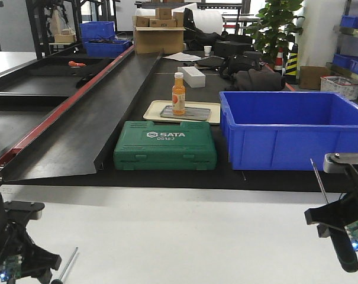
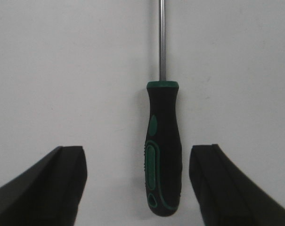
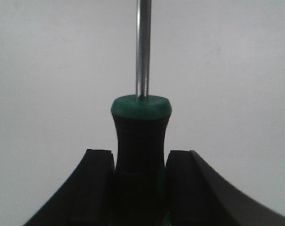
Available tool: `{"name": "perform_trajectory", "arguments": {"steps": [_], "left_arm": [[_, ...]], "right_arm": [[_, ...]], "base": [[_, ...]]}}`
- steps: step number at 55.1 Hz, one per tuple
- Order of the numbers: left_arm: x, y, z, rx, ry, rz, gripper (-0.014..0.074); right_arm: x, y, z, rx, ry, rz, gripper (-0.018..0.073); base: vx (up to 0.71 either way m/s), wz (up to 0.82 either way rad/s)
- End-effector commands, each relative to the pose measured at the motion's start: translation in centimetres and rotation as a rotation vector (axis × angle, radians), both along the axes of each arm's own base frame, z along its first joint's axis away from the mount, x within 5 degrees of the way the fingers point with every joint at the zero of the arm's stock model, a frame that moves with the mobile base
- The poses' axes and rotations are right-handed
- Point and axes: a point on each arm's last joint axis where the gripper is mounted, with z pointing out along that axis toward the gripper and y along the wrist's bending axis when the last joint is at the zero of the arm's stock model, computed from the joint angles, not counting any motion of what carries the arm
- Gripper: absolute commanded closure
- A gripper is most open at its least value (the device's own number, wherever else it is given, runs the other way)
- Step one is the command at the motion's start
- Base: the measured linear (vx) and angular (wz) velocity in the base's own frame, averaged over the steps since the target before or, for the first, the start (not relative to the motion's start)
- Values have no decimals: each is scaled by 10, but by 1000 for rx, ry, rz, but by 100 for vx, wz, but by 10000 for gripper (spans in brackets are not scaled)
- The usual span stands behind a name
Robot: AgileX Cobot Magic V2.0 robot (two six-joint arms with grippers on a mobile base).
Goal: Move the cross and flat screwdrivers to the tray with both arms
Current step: 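Lift both screwdrivers upright off the table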
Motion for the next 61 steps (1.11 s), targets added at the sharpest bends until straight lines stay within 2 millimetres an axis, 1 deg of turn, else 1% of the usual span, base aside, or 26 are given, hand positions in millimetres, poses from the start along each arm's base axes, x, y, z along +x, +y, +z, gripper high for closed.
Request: {"name": "perform_trajectory", "arguments": {"steps": [1, 13, 20, 24, 31, 37, 40, 44, 45, 56, 61], "left_arm": [[8, -1, 8, -3, -42, -14, 16], [11, -1, -24, 4, 60, -26, 18], [11, -2, -34, 9, 90, -47, 31], [12, -2, -39, 10, 97, -51, 53], [13, -2, -41, 10, 88, -51, 150], [14, -2, -43, 14, 85, -66, 321], [13, -3, -45, 18, 94, -84, 449], [12, -3, -47, 21, 111, -99, 595], [12, -3, -47, 21, 114, -99, 606], [10, -5, -45, -2, 129, -84, 601], [11, -6, -36, -22, 95, -71, 600]], "right_arm": [[-3, -1, 25, -5, -116, -2, 567], [-2, -1, 26, -14, -123, -1, 567], [-2, -2, 26, -23, -125, 1, 567], [-2, -2, 26, -24, -123, 1, 567], [-2, -2, 26, -24, -123, 1, 567], [-2, -2, 26, -24, -123, 1, 567], [-2, -2, 26, -24, -123, 1, 567], [-2, -2, 26, -25, -123, 3, 567], [-2, -2, 26, -25, -123, 3, 567], [-3, -2, 26, -25, -124, 3, 567], [-4, -2, 29, -25, -135, 2, 567]], "base": [[0, 0], [0, 0], [0, 0], [0, 0], [0, 0], [0, 0], [0, 0], [0, 0], [0, 0], [0, 0], [0, 0]]}}
